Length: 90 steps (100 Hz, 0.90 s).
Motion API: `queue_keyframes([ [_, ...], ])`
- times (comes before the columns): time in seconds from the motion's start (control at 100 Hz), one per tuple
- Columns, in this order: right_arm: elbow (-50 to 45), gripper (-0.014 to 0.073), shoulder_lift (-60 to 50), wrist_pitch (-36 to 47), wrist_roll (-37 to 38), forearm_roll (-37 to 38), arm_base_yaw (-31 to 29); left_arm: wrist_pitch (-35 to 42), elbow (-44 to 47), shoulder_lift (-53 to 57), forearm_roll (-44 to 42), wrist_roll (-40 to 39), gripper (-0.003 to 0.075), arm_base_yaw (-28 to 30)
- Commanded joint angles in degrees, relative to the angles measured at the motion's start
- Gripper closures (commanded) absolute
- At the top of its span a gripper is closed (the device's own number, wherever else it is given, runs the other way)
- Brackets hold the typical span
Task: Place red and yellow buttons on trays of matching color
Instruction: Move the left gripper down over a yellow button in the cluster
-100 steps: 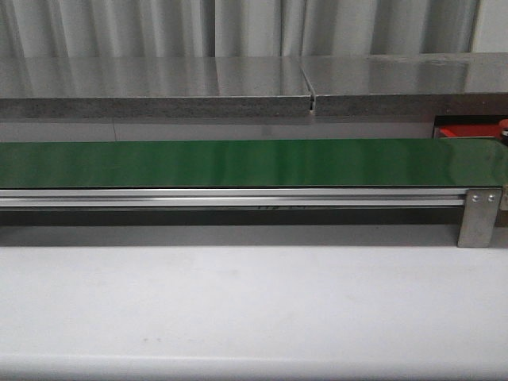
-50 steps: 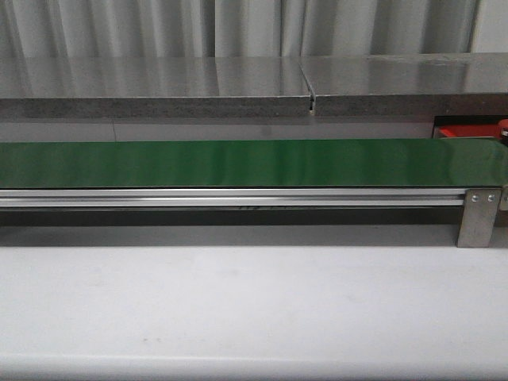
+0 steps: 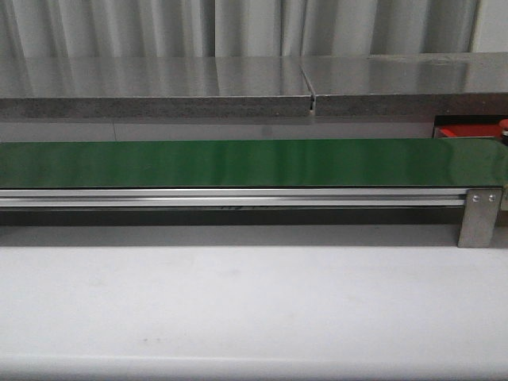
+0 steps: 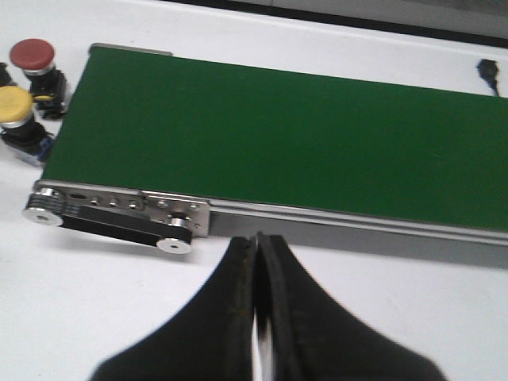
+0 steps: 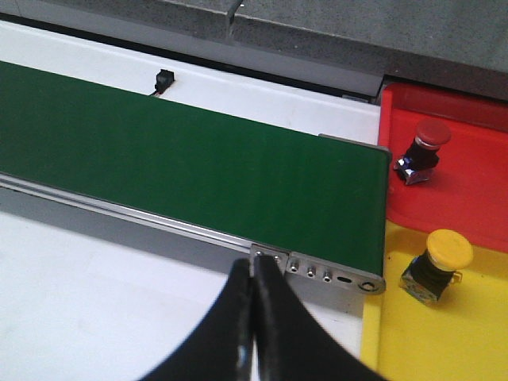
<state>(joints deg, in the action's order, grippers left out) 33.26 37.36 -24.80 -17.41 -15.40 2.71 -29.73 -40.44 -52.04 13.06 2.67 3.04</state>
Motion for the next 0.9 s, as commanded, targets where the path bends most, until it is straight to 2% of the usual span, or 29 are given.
queue_keyframes([
  [0.0, 1.5, 0.0712, -0.2, 4.3, -0.6, -0.4, 0.0, 3.3, -4.2, -2.9, 0.6, -0.7, 0.0735, 3.0],
  [0.1, 1.5, 0.0712, -0.2, 4.3, -0.6, -0.4, 0.0, 1.4, -6.5, -6.3, 0.6, -0.7, 0.0657, 7.4],
  [0.27, 1.5, 0.0712, -0.2, 4.3, -0.6, -0.4, 0.0, 0.7, -8.8, -9.5, 0.7, -0.7, 0.0368, 14.6],
  [0.34, 1.5, 0.0712, -0.2, 4.3, -0.6, -0.4, 0.0, 0.8, -8.8, -10.4, 1.1, -0.7, 0.0289, 17.5],
  [0.5, 1.5, 0.0712, -0.2, 4.3, -0.6, -0.4, 0.0, -0.3, -8.9, -12.9, 3.2, -0.7, 0.0279, 24.3],
  [0.58, 1.5, 0.0712, -0.2, 4.3, -0.6, -0.4, 0.0, -3.3, -10.0, -15.3, 4.4, -0.7, 0.0279, 28.1],
  [0.89, 1.5, 0.0712, -0.2, 4.3, -0.6, -0.4, 0.0, -13.1, -19.8, -29.7, 5.7, -0.3, 0.0275, 37.6],
])
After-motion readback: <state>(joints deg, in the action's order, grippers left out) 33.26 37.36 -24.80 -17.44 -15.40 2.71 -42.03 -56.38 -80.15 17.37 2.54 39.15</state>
